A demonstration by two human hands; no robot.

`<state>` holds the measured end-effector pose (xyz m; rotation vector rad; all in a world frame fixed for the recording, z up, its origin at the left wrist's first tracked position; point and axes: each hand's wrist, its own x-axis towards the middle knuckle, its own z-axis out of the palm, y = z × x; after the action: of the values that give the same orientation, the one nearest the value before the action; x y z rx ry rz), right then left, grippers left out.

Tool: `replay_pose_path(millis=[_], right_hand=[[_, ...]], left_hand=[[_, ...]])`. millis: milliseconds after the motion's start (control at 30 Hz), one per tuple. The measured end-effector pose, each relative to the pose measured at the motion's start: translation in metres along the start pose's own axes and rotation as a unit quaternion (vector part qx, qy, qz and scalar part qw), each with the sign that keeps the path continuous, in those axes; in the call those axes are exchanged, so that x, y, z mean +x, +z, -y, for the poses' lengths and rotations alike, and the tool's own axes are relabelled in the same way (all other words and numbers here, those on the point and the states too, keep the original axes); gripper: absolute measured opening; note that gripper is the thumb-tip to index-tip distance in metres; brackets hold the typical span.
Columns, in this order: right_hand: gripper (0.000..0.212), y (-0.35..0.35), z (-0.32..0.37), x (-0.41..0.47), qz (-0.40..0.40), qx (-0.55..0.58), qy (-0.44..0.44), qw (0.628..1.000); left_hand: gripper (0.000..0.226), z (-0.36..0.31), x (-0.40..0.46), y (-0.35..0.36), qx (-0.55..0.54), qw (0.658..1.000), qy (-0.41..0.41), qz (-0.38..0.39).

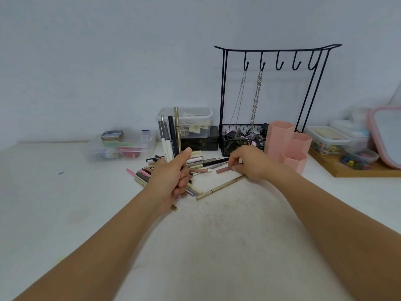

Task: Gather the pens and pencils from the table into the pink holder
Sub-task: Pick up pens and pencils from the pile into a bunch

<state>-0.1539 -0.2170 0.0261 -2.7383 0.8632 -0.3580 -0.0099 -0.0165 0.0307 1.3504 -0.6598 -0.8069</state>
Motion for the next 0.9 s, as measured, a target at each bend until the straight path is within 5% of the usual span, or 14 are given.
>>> replay_pose_path(millis=[167, 267, 467, 900], right_hand=[[0.007, -0.016, 0.012, -0.003, -0.056, 0.038, -0.006, 0.998], [0.006, -0.033, 0.036, -0.007, -0.087, 0.157, -0.002, 0.984], [0.018, -0.052, 0.088, -0.020, -0.003, 0.533, -0.033, 0.846], [0.020, -0.040, 0.103, -0.023, 0.013, 0.522, -0.019, 0.853]], left_hand=[[0.040, -0.001, -0.003, 0.001, -0.031, 0.999, -0.010, 0.010], [0.040, -0.001, -0.005, 0.003, -0.038, 0.999, -0.020, 0.017], [0.042, -0.003, -0.011, 0.010, -0.038, 0.999, -0.023, 0.025], [0.047, -0.005, -0.015, 0.008, -0.088, 0.991, -0.047, 0.091]])
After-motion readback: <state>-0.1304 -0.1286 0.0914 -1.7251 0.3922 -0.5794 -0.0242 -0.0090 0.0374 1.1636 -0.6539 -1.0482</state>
